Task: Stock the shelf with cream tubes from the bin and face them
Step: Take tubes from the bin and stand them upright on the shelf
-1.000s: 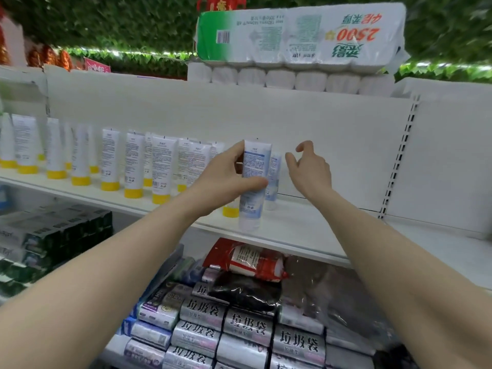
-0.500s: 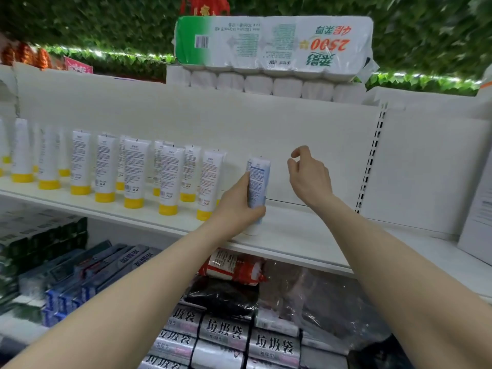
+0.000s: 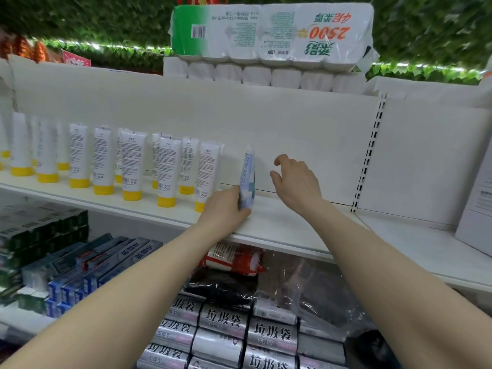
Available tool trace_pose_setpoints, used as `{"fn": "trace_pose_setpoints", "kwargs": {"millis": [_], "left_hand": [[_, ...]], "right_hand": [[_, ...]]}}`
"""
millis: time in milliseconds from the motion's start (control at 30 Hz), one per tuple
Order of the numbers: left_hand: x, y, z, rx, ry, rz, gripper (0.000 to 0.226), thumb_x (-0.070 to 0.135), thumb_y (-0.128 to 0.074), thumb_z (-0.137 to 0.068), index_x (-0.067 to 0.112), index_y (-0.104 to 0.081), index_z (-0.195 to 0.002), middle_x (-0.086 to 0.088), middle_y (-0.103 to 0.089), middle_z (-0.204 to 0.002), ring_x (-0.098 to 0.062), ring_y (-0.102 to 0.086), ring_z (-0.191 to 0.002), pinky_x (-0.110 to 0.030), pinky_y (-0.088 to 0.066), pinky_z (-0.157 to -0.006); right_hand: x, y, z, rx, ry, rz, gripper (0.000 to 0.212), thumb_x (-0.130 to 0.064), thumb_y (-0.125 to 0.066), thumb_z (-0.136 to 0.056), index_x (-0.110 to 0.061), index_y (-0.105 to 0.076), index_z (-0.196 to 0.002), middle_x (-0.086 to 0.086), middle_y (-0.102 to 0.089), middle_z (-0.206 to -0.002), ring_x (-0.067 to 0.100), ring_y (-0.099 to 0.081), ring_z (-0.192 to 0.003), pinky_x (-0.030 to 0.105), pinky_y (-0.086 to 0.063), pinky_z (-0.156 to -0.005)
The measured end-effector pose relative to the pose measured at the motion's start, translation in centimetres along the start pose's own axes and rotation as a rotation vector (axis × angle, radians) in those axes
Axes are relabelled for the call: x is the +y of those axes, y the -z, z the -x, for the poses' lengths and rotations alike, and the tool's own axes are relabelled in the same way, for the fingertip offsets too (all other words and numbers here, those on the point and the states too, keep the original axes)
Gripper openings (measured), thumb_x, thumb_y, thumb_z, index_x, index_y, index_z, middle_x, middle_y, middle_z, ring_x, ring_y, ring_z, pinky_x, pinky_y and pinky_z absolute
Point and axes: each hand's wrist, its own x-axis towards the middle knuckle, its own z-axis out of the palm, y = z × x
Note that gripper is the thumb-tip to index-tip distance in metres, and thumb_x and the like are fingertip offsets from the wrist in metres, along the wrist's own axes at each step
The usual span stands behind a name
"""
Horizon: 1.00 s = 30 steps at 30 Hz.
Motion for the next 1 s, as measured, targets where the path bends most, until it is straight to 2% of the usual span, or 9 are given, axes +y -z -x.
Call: {"fn": "trace_pose_setpoints", "kwargs": {"millis": [167, 300, 467, 667, 800, 1000], "left_hand": [[-0.1, 0.7, 0.9, -0.003, -0.021, -0.052, 0.034, 0.034, -0.06, -0.086, 0.011, -0.055, -0.111, -0.008, -0.064, -0.109, -0.028, -0.058, -0.1, -0.034, -0.042, -0.076], [-1.0, 2.2, 2.7, 0.01, -0.104, -0.085, 0.046, 0.03, -0.058, -0.09, 0.011, -0.047, -0.13, -0.009, -0.059, -0.122, -0.028, -0.054, -0.113, -0.035, -0.04, -0.087], [-3.0, 4.5, 5.6, 0.013, -0.235, -0.134, 0.055, 0.026, -0.055, -0.093, 0.016, -0.036, -0.144, -0.008, -0.049, -0.137, -0.028, -0.047, -0.123, -0.036, -0.038, -0.096], [-7.8, 7.3, 9.7, 0.033, -0.304, -0.192, 0.05, 0.025, -0.058, -0.092, 0.014, -0.043, -0.139, -0.008, -0.048, -0.134, -0.03, -0.044, -0.121, -0.044, -0.046, -0.092], [-12.4, 8.6, 13.2, 0.033, -0.316, -0.238, 0.051, 0.024, -0.058, -0.091, 0.016, -0.043, -0.138, -0.007, -0.047, -0.136, -0.03, -0.042, -0.123, -0.043, -0.046, -0.089], [-21.9, 8.9, 19.3, -0.048, -0.228, -0.252, 0.045, 0.023, -0.061, -0.088, 0.014, -0.049, -0.131, -0.01, -0.051, -0.129, -0.034, -0.045, -0.117, -0.045, -0.047, -0.083]], "right_hand": [[-0.8, 0.7, 1.9, -0.016, 0.001, 0.079, 0.033, -0.031, -0.039, -0.1, -0.014, -0.047, -0.127, 0.01, -0.061, -0.114, 0.031, -0.051, -0.103, 0.039, -0.039, -0.079], [-2.2, 1.4, 4.6, -0.019, -0.008, 0.149, 0.033, -0.031, -0.039, -0.1, -0.014, -0.048, -0.126, 0.009, -0.061, -0.112, 0.03, -0.051, -0.102, 0.038, -0.037, -0.077], [-5.3, 2.6, 8.3, -0.031, -0.035, 0.224, 0.034, -0.032, -0.038, -0.1, -0.014, -0.049, -0.127, 0.009, -0.06, -0.116, 0.031, -0.05, -0.105, 0.04, -0.038, -0.081], [-11.1, 3.2, 12.9, -0.007, -0.036, 0.244, 0.035, -0.032, -0.042, -0.097, -0.013, -0.054, -0.124, 0.011, -0.061, -0.115, 0.034, -0.051, -0.105, 0.043, -0.041, -0.084], [-15.5, 2.2, 16.0, 0.005, -0.02, 0.249, 0.032, -0.032, -0.046, -0.095, -0.012, -0.057, -0.117, 0.011, -0.063, -0.109, 0.034, -0.052, -0.101, 0.043, -0.042, -0.081], [-22.1, -2.6, 21.7, 0.002, 0.017, 0.249, 0.029, -0.032, -0.049, -0.092, -0.013, -0.059, -0.111, 0.009, -0.064, -0.104, 0.034, -0.055, -0.095, 0.041, -0.041, -0.074]]}}
